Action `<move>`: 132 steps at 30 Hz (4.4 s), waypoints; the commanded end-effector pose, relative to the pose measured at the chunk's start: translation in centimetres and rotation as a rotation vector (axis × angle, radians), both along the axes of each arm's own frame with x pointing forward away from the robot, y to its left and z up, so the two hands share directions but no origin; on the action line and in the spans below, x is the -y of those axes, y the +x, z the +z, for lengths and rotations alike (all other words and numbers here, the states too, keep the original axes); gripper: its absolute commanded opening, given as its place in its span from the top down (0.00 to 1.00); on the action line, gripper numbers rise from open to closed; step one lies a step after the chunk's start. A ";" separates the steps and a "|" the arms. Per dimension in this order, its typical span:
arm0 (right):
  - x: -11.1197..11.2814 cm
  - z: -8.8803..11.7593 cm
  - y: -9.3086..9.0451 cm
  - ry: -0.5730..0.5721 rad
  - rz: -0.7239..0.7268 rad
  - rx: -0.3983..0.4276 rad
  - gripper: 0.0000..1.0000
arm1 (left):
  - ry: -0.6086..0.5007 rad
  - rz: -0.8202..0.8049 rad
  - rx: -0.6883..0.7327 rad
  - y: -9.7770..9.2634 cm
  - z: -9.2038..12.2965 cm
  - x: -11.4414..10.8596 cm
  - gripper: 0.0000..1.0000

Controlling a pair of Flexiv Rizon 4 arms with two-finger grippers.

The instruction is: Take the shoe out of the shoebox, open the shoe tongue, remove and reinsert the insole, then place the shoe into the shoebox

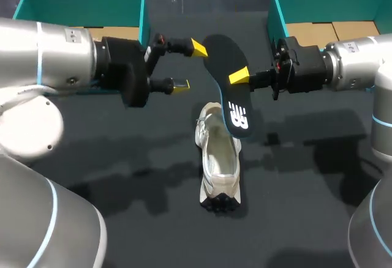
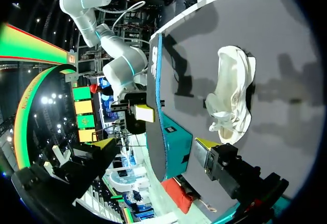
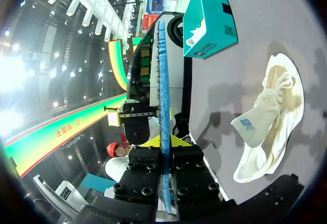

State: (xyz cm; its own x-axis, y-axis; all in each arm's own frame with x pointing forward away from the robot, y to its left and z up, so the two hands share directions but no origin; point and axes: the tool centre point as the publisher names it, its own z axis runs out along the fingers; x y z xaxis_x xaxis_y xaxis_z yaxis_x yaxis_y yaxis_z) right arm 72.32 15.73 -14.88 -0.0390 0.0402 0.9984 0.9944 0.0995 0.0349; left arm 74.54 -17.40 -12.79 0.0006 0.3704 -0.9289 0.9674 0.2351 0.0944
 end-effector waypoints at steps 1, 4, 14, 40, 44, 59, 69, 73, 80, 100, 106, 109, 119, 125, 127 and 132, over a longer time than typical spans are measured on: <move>-0.1 -0.1 0.0 -0.001 -0.001 0.000 1.00 | -0.328 -0.010 0.092 0.3 -1.9 1.5 0.00; -0.1 -0.1 0.0 -0.001 -0.001 0.000 1.00 | -0.359 -0.005 0.085 1.0 -2.7 2.1 0.00; -0.6 -0.1 -0.5 0.021 -0.007 0.008 1.00 | -0.444 -0.006 0.071 1.5 -2.9 3.2 0.00; -1.3 -0.3 -0.7 -0.029 -0.009 -0.013 1.00 | -0.393 -0.006 0.068 1.3 -2.9 4.8 0.56; -1.3 -0.3 -0.7 -0.029 -0.009 -0.013 1.00 | -0.380 -0.002 0.075 1.7 -2.8 5.1 0.59; -1.3 -0.3 -0.7 -0.029 -0.009 -0.013 1.00 | -0.327 -0.009 0.085 2.6 -2.7 6.0 0.68; -1.3 -0.3 -0.7 -0.029 -0.009 -0.013 1.00 | -0.303 -0.044 0.101 2.0 -2.7 6.3 1.00; -1.3 -0.3 -0.7 -0.029 -0.009 -0.013 1.00 | -0.295 -0.048 0.104 2.0 -2.7 6.3 1.00; 0.0 -0.6 -1.3 -0.071 0.016 0.059 0.00 | -0.289 -0.047 0.086 1.4 -2.4 5.2 1.00; 3.3 -1.2 -3.6 -0.242 0.089 0.362 0.00 | -0.222 0.044 -0.114 -5.6 -2.3 0.6 1.00; 4.8 -3.1 -4.7 -0.341 0.152 0.447 0.00 | -0.200 0.005 -0.176 -6.9 -2.2 0.1 1.00; 4.8 -3.1 -4.7 -0.341 0.152 0.447 0.00 | -0.200 0.005 -0.176 -6.9 -2.2 0.1 1.00; 5.3 -3.0 -5.1 -0.429 0.224 0.524 0.00 | -0.204 0.077 -0.296 -8.4 -1.4 1.3 1.00; 7.6 -3.7 -7.6 -0.548 0.352 0.734 0.00 | -0.205 0.117 -0.512 -10.6 0.3 0.5 1.00; 8.1 -4.5 -8.4 -0.605 0.385 0.800 0.00 | -0.203 0.083 -0.557 -11.4 0.5 0.2 1.00; 8.7 -5.4 -8.8 -0.615 0.435 0.774 0.00 | -0.187 0.064 -0.525 -11.9 0.3 0.0 1.00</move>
